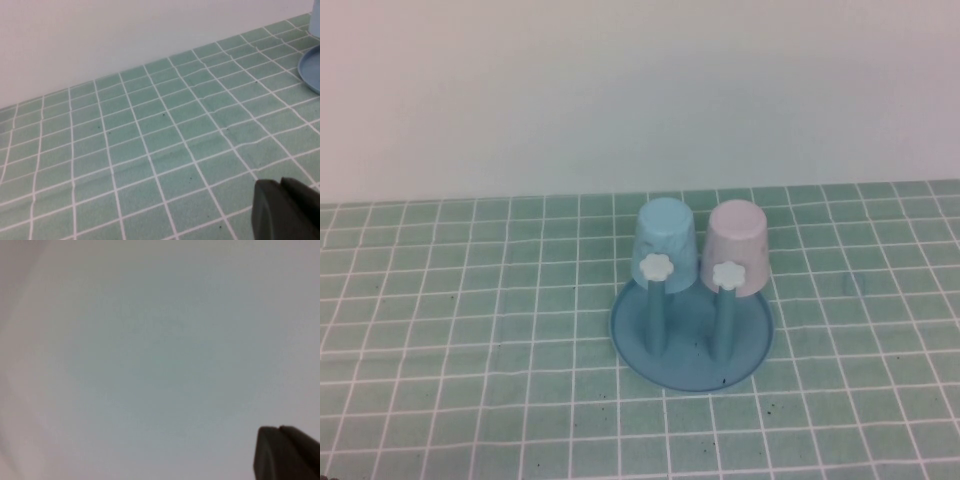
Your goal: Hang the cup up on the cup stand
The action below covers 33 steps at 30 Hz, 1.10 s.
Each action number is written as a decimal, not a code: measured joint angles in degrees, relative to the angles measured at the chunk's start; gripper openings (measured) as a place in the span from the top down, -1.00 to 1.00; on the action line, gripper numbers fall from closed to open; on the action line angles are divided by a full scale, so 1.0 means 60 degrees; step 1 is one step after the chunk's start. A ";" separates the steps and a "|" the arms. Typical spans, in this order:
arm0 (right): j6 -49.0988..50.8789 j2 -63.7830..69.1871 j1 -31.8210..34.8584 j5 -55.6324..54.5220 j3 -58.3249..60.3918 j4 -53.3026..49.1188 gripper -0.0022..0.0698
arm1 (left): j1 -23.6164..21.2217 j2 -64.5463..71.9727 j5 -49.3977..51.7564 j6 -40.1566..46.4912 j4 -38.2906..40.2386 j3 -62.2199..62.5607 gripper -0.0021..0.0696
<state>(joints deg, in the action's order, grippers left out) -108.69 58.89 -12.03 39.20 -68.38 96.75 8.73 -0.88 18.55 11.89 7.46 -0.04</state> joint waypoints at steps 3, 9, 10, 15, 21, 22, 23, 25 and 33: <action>-0.0295 -0.0607 0.0000 -0.2814 0.0497 0.0055 0.94 | 0.0000 0.0000 0.0006 0.0000 0.0000 0.0000 0.94; -0.0587 -0.2292 0.0000 -0.7814 0.2273 0.0395 0.94 | 0.0000 0.0000 0.0006 0.0000 0.0000 0.0000 0.94; -0.0627 -0.2720 0.0000 -0.8208 0.2715 0.0442 0.94 | 0.0000 0.0000 0.0006 0.0000 0.0000 0.0000 0.94; -0.0764 -0.5101 0.0000 -0.8305 0.5162 0.0502 0.94 | 0.0000 0.0000 0.0006 0.0000 0.0000 0.0000 0.94; 0.0238 -0.6991 0.0072 -0.7810 0.8432 -0.0013 0.94 | 0.0000 0.0000 0.0006 0.0000 0.0000 0.0000 0.94; 0.0980 -0.7250 0.0148 -0.7707 0.8858 -0.0424 0.94 | 0.0000 0.0000 0.0006 0.0000 0.0000 0.0000 0.94; 0.1867 -0.7519 0.0243 -0.7520 0.9217 -0.1075 0.94 | 0.0000 0.0000 0.0006 0.0000 0.0000 0.0000 0.94; 0.3778 -0.8011 0.0397 -0.7059 0.9775 -0.2757 0.94 | 0.0000 0.0000 0.0006 0.0000 -0.0017 0.0000 0.94; 0.9949 -0.9007 0.1035 -0.4506 1.0732 -0.9449 0.94 | 0.0000 0.0017 0.0006 0.0000 -0.0017 0.0000 0.94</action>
<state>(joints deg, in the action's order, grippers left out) -49.00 4.85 -5.82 12.17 -3.99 40.05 8.73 -0.78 18.58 11.89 7.35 -0.04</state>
